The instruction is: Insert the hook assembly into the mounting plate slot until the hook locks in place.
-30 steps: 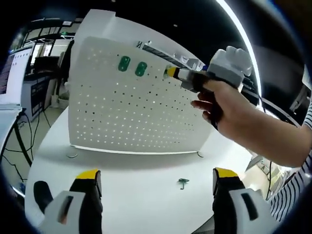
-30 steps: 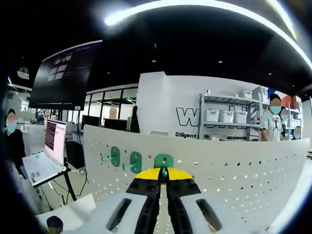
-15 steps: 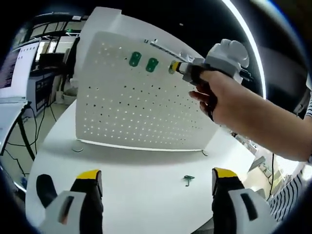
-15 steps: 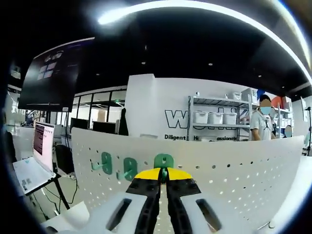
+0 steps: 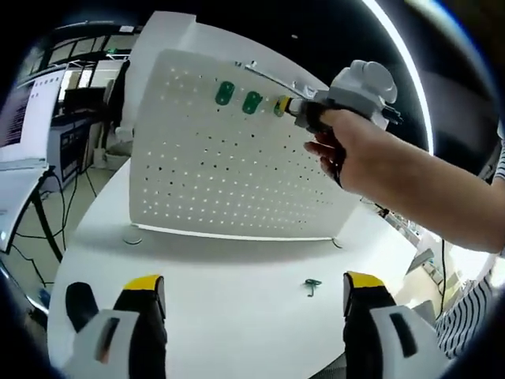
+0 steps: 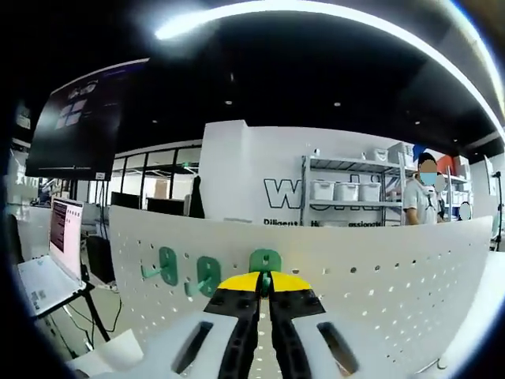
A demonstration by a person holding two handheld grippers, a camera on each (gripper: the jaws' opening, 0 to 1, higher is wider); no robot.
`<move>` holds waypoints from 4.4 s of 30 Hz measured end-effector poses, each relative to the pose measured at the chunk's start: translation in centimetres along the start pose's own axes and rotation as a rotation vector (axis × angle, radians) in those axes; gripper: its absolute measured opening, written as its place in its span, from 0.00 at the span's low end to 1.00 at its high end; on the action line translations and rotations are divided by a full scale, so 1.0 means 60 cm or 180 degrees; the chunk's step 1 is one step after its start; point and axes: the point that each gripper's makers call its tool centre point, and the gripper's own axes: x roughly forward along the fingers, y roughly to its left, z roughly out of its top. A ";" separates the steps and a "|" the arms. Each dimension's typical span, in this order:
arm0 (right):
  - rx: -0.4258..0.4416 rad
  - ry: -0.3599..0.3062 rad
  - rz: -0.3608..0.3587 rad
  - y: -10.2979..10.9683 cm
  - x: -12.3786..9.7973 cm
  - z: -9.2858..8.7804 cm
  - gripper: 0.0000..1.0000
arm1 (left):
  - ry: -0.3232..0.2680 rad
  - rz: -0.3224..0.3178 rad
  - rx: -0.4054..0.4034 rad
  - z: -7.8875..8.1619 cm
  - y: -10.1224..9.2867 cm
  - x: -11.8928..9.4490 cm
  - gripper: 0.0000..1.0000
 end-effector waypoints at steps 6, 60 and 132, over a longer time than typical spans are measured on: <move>0.0036 0.0018 -0.0031 0.001 0.000 -0.010 0.00 | -0.0009 0.0021 -0.0014 -0.001 0.004 0.000 0.95; 0.0039 -0.0368 0.0220 -0.118 -0.055 0.100 0.25 | 0.0057 -0.0031 0.0013 -0.003 -0.019 0.002 0.93; -0.0283 0.2783 0.1067 -0.283 -0.536 -0.418 0.27 | 0.0928 -0.0241 -0.0037 -0.134 -0.085 -0.015 0.98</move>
